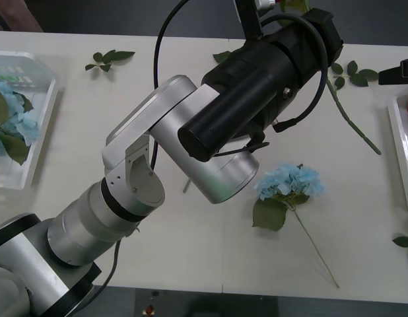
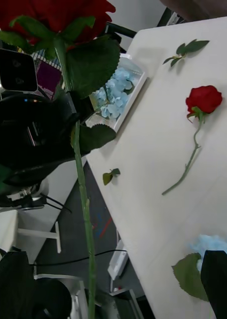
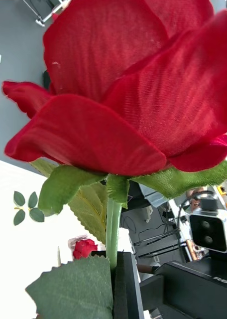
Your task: Put the red flowers into the right box and the blue flowers into the left box
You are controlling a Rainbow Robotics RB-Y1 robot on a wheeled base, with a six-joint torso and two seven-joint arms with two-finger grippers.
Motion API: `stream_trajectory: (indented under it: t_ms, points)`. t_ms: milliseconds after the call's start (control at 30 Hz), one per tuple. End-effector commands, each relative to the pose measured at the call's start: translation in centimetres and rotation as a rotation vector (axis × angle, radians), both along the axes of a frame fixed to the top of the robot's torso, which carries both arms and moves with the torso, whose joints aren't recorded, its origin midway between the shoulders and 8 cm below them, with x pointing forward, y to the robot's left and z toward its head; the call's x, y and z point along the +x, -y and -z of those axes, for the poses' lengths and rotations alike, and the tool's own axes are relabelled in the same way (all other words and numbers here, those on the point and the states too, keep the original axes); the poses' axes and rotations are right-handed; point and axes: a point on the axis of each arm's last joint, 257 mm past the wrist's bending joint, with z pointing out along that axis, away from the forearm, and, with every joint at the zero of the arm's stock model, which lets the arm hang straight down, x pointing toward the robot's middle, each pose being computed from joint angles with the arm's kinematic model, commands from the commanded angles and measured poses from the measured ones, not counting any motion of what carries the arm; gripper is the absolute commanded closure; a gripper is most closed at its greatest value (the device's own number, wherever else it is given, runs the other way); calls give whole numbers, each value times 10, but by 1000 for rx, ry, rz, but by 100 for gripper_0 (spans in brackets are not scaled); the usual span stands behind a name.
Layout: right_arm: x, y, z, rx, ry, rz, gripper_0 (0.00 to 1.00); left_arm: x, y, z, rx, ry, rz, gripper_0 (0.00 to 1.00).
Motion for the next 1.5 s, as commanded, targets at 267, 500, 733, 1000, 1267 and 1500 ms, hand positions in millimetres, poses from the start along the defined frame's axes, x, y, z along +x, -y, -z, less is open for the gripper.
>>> stream_trajectory:
  t_ms: [267, 500, 733, 1000, 1267, 1500]
  points:
    - [-10, -59, 2, 15, -132, -100, 0, -7, 3, -21, -48, 18, 18, 100]
    - [-18, -78, 8, -7, -186, -126, 0, -7, 3, -21, -48, 18, 18, 100]
    - [-18, -82, 9, -2, -200, -128, 100, -7, 3, -21, -48, 18, 18, 100]
    - [-19, -82, 9, -4, -204, -127, 100, -7, 3, -21, -48, 18, 18, 100]
    - [-19, -82, 8, 0, -205, -128, 100, -7, 3, -21, -48, 18, 18, 100]
    - [-20, -82, 7, 5, -202, -130, 100, -7, 3, -21, -48, 18, 18, 4]
